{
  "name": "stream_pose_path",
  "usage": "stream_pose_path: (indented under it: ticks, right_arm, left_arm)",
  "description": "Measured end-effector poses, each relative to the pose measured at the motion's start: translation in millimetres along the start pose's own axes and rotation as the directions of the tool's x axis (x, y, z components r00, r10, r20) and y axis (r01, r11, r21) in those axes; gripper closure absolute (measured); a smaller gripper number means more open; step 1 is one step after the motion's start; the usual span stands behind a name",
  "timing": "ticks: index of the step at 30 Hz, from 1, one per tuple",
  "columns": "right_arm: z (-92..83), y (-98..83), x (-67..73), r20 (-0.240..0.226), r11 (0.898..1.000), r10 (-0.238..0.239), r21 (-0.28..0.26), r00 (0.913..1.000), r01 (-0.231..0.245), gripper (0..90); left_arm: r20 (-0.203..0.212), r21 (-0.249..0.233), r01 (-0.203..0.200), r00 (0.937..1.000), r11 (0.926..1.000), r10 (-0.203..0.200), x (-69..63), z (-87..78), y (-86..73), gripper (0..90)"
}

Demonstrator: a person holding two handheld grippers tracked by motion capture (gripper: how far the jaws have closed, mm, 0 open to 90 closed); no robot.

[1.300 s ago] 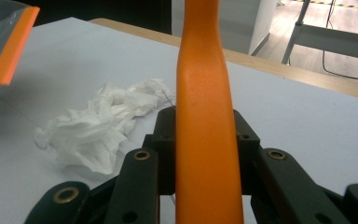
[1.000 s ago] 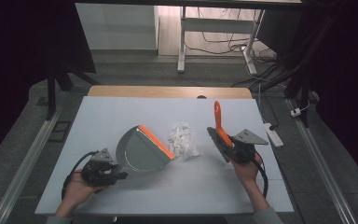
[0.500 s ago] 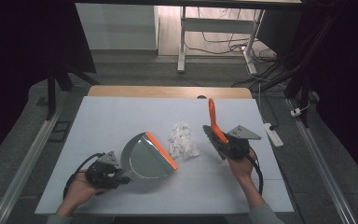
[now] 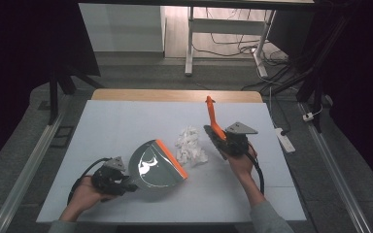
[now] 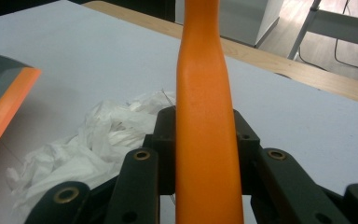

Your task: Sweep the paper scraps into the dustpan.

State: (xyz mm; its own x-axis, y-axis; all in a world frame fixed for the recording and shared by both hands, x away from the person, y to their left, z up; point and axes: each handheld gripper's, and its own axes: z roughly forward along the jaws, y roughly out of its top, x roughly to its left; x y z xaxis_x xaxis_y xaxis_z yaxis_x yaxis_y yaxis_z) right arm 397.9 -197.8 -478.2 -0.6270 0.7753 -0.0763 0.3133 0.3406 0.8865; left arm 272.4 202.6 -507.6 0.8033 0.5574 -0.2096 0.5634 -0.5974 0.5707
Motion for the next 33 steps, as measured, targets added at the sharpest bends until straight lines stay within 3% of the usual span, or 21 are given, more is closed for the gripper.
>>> stream_pose_path:
  ticks: [11,17,24,29,33]
  right_arm:
    - [26.5,15.9,7.3,-0.002,0.999,-0.039,0.03,0.9992,0.039,70.2]
    - [34.4,24.3,7.1,-0.003,0.999,-0.027,0.037,0.9996,0.027,70.2]
    - [51.0,39.3,2.8,-0.011,0.998,-0.044,0.043,0.999,0.045,70.2]
    - [68.4,50.4,3.3,-0.012,0.994,-0.078,0.072,0.9969,0.078,70.2]
    - [80.7,51.1,4.4,-0.009,0.986,-0.132,0.104,0.9912,0.132,70.3]
  left_arm:
    - [0.007,0.028,0.0,1.0,0.9996,0.0,2.5,2.3,-2.1,61.3]
    - [0.006,0.041,-0.002,1.0,0.9992,0.002,1.3,3.9,-1.1,61.3]
    - [0.01,0.053,0.016,0.9998,0.9985,-0.016,0.9,5.5,0.5,61.3]
    - [0.013,0.069,0.032,0.9994,0.9971,-0.033,2.5,7.0,1.8,61.3]
    - [0.009,0.081,0.048,0.9988,0.9956,-0.049,4.6,10.5,4.1,61.3]
